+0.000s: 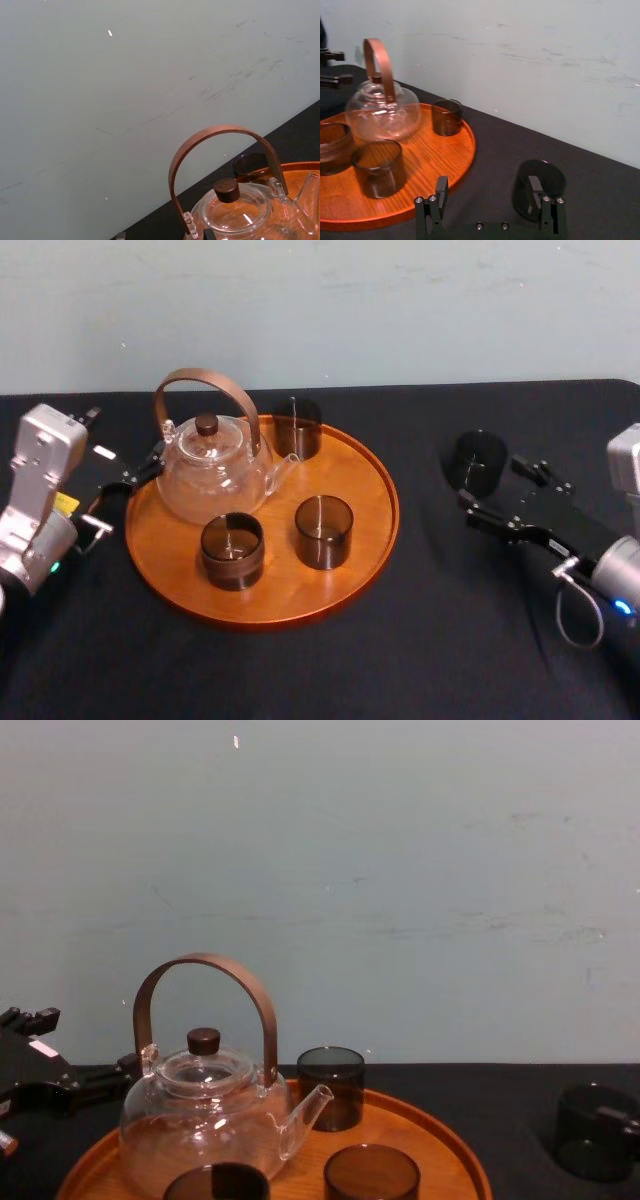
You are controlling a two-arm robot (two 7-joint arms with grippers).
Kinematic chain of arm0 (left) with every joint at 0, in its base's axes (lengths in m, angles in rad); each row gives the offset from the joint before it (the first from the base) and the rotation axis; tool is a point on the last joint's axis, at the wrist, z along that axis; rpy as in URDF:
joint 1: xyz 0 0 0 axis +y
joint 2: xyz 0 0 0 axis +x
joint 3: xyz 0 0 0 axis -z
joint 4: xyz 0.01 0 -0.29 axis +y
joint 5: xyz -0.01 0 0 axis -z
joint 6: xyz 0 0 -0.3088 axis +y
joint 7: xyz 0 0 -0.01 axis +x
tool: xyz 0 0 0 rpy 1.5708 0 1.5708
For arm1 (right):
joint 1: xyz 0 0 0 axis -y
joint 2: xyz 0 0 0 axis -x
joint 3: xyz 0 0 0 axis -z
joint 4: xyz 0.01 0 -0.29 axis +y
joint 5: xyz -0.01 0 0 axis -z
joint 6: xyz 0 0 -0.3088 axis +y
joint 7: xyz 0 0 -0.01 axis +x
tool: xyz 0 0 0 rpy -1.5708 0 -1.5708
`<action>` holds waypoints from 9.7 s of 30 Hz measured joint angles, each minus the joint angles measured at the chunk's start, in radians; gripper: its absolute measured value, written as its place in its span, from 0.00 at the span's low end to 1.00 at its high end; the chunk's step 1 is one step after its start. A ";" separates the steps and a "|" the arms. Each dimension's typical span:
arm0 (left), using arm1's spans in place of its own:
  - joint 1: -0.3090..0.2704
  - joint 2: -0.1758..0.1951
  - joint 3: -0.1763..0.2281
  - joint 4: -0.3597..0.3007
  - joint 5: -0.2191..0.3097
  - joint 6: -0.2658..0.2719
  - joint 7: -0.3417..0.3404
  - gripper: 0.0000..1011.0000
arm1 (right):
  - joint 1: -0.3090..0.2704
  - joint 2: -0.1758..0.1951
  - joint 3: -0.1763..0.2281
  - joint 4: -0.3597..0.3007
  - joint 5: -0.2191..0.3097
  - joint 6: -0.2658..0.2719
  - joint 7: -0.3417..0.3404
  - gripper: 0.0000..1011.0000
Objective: Pick up the glass from the table and place it on the tray.
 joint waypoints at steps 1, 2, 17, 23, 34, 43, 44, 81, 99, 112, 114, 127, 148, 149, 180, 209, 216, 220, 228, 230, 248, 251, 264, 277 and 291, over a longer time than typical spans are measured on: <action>0.000 0.000 0.000 0.000 0.000 0.000 0.000 0.99 | -0.007 0.001 0.010 0.002 0.002 -0.004 -0.002 0.99; 0.000 0.000 0.000 0.000 0.000 0.000 0.000 0.99 | -0.011 0.001 0.015 0.003 0.003 -0.007 -0.003 0.99; 0.000 0.000 0.000 0.000 0.000 0.000 0.000 0.99 | -0.043 0.000 0.079 0.035 0.016 -0.012 -0.012 0.99; 0.000 0.000 0.000 0.000 0.000 0.000 0.000 0.99 | -0.013 -0.007 0.090 0.081 0.016 0.002 -0.015 0.99; 0.000 0.000 0.000 0.000 0.000 0.000 0.000 0.99 | 0.067 -0.022 0.074 0.163 0.013 0.019 0.004 0.99; 0.000 0.000 0.000 0.000 0.000 0.000 0.000 0.99 | 0.126 -0.038 0.039 0.207 -0.014 0.026 0.011 0.99; 0.000 0.000 0.000 0.000 0.000 0.000 0.000 0.99 | 0.131 -0.039 0.036 0.211 -0.016 0.026 0.011 0.99; 0.000 0.000 0.000 0.000 0.000 0.000 0.000 0.99 | 0.318 -0.115 -0.038 0.443 -0.065 -0.008 0.046 0.99; 0.000 0.000 0.000 0.000 0.000 0.000 0.000 0.99 | 0.338 -0.126 -0.046 0.475 -0.074 -0.008 0.047 0.99; 0.000 0.000 0.000 0.000 0.000 0.000 0.000 0.99 | 0.355 -0.133 -0.052 0.496 -0.077 -0.014 0.055 0.99; 0.000 0.000 0.000 0.000 0.000 0.000 0.000 0.99 | 0.357 -0.134 -0.053 0.499 -0.078 -0.014 0.055 0.99; 0.000 0.000 0.000 0.000 0.000 0.000 0.000 0.99 | 0.361 -0.138 -0.055 0.506 -0.082 -0.018 0.054 0.99; 0.000 0.000 0.000 0.000 0.000 0.000 0.000 0.99 | 0.361 -0.138 -0.055 0.505 -0.081 -0.018 0.054 0.86; 0.000 0.000 0.000 0.000 0.000 0.000 0.000 0.99 | 0.360 -0.138 -0.055 0.505 -0.081 -0.018 0.054 0.86; 0.000 0.000 0.000 0.000 0.000 0.000 0.000 0.99 | 0.321 -0.112 -0.054 0.383 -0.064 -0.028 0.072 0.86; 0.000 0.000 0.000 0.000 0.000 0.000 0.000 0.99 | 0.397 -0.188 -0.181 0.374 -0.098 -0.011 0.080 0.86; 0.000 0.000 0.000 0.000 0.000 0.000 0.000 0.99 | 0.411 -0.202 -0.196 0.393 -0.101 -0.016 0.085 0.86; 0.000 0.000 0.000 0.000 0.000 0.000 0.000 0.99 | 0.418 -0.210 -0.203 0.405 -0.103 -0.020 0.087 0.86; 0.000 0.000 0.000 0.000 0.000 0.000 0.000 0.99 | 0.427 -0.221 -0.213 0.423 -0.104 -0.027 0.091 0.86; 0.000 0.000 0.000 0.000 0.000 0.000 0.000 0.99 | 0.428 -0.222 -0.215 0.425 -0.104 -0.027 0.092 0.86; 0.000 0.000 0.000 0.000 0.000 0.000 0.000 0.99 | 0.435 -0.233 -0.229 0.447 -0.106 -0.033 0.100 0.86; 0.000 0.000 0.000 0.000 0.000 0.000 0.000 0.99 | 0.436 -0.234 -0.230 0.450 -0.106 -0.034 0.100 0.86; 0.000 0.000 0.000 0.000 0.000 0.000 0.000 0.99 | 0.438 -0.240 -0.238 0.468 -0.108 -0.037 0.104 0.86; 0.000 0.000 0.000 0.000 0.000 0.000 0.000 0.99 | 0.438 -0.246 -0.244 0.484 -0.110 -0.040 0.106 0.86; 0.000 0.000 0.000 0.000 0.000 0.000 0.000 0.99 | 0.439 -0.252 -0.248 0.504 -0.113 -0.045 0.111 0.86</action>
